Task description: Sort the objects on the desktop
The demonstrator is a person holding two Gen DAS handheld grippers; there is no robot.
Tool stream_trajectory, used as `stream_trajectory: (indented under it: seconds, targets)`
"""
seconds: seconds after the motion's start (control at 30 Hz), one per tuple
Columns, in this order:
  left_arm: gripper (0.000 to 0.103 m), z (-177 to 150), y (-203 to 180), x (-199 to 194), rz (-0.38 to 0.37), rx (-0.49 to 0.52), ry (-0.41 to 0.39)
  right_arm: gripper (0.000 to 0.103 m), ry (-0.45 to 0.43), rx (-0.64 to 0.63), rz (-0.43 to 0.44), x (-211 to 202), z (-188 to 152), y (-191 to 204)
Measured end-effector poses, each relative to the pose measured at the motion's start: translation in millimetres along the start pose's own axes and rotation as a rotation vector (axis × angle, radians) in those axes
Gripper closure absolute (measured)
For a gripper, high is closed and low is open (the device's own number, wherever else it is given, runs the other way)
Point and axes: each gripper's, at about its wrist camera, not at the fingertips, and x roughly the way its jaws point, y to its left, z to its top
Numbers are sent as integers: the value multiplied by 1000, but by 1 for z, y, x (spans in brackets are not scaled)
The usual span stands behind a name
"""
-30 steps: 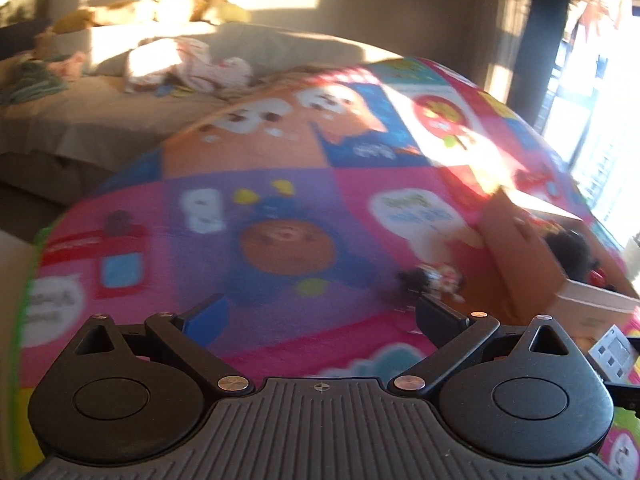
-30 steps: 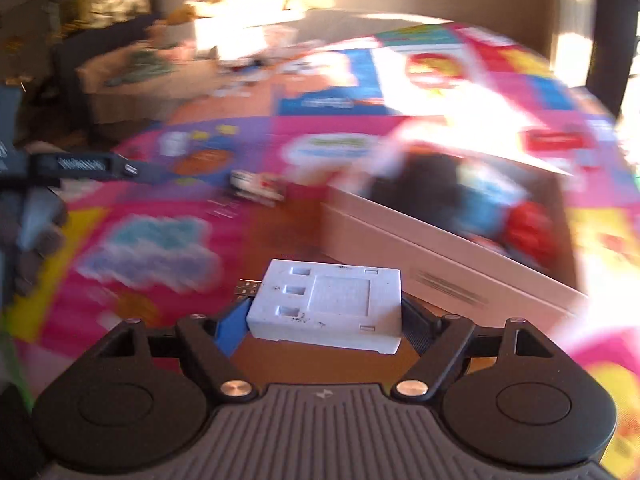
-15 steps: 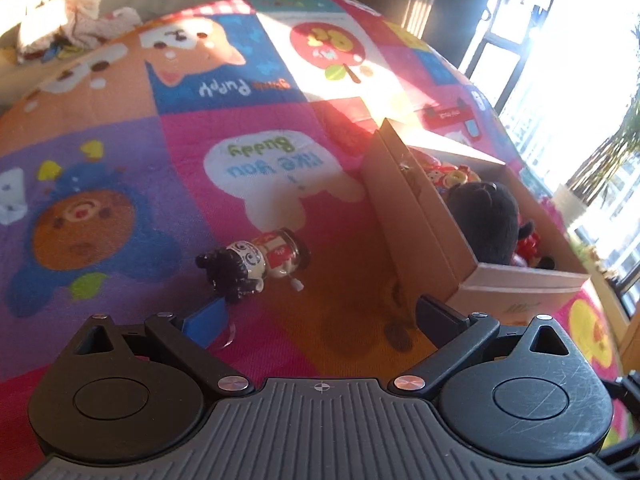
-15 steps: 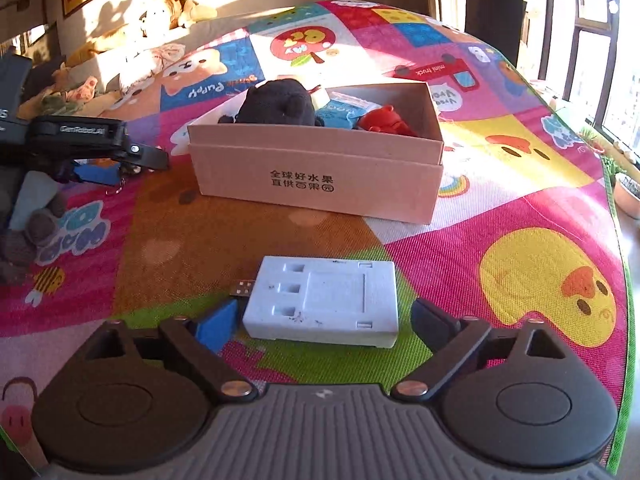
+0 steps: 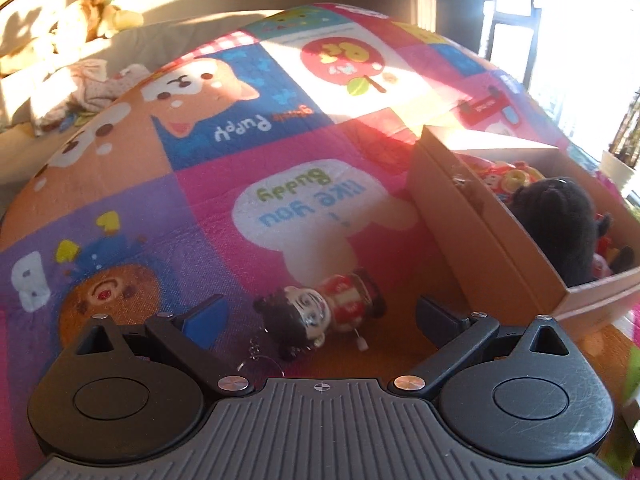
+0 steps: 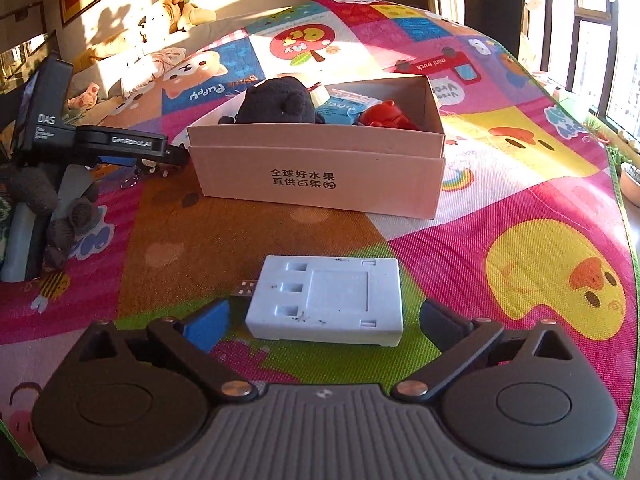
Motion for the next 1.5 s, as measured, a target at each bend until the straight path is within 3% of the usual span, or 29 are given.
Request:
stream_trajectory:
  seconds: [0.07, 0.1, 0.13, 0.2, 0.4, 0.5, 0.73, 0.83, 0.93, 1.0, 1.1, 1.27, 1.37, 1.43, 1.5]
  targets:
    - [1, 2, 0, 5, 29, -19, 4, 2, 1, 1, 0, 0, 0, 0]
    - [7, 4, -1, 8, 39, -23, 9, 2, 2, 2, 0, 1, 0, 0]
    - [22, 5, -2, 10, 46, -19, 15, 2, 3, 2, 0, 1, 0, 0]
    - [28, 5, -5, 10, 73, 8, 10, 2, 3, 1, -1, 1, 0, 0]
    - [30, -14, -9, -27, -3, 50, -12, 2, 8, 0, -20, 1, 1, 1]
    - [29, -36, -19, -64, -90, 109, -14, 2, 11, 13, -27, 2, 2, -1]
    - [29, -76, -46, -117, -255, 156, 18, 21, 29, -48, -27, 7, 12, 6]
    - [29, -83, -56, -123, -282, 192, 24, 21, 66, -30, 42, -3, 18, 3]
    - [29, -84, -62, -127, -312, 212, 29, 21, 42, -73, 65, -29, 22, 3]
    - [29, -75, -66, -134, -342, 219, 1, 21, -24, -104, 56, -56, 30, 1]
    - [29, -48, -76, -149, -365, 254, -119, 21, -170, -116, 24, -102, 50, -7]
    - [29, 8, -107, -133, -337, 301, -289, 21, -380, -120, -55, -149, 76, -14]
    - [28, 40, -129, -106, -347, 240, -355, 21, -399, -125, -79, -148, 82, -17]
    - [13, 58, -142, -85, -344, 224, -323, 21, -378, -108, -87, -140, 87, -22]
    - [11, 63, -142, -74, -338, 195, -288, 21, -361, -92, -93, -134, 88, -27]
